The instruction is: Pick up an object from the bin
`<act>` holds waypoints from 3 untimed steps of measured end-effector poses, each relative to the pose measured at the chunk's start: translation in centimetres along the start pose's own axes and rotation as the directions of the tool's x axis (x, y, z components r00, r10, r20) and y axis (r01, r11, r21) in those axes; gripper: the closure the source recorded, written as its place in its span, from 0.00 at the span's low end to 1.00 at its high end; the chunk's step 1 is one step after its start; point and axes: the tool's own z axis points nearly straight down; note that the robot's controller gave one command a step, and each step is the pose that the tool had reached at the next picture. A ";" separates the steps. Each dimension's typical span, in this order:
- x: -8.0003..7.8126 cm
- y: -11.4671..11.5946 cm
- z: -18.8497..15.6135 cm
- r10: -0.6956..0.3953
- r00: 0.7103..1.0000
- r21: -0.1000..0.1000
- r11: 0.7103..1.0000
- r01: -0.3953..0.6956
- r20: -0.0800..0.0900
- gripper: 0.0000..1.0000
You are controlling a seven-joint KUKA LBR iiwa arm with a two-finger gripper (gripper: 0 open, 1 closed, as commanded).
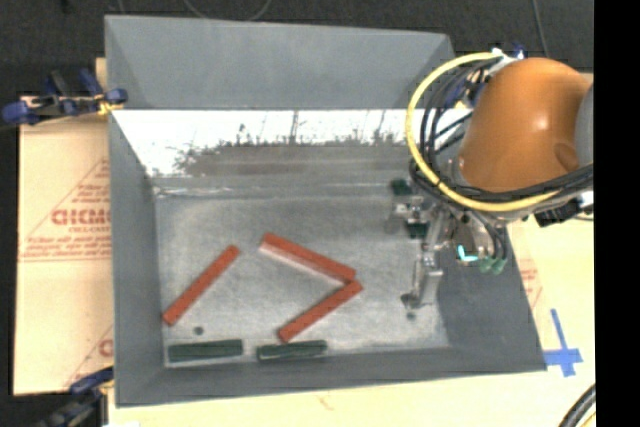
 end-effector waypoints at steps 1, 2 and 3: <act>-2.1 6.9 10.3 -0.167 0.986 -0.001 0.986 0.167 0.002 0.00; -8.7 9.1 16.7 -0.251 0.968 0.001 0.968 0.251 0.008 0.00; -8.7 9.1 16.3 -0.250 0.968 0.002 0.968 0.250 0.010 1.00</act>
Offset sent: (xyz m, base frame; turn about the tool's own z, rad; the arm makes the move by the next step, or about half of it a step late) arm 0.0209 0.0676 -0.0993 -0.1631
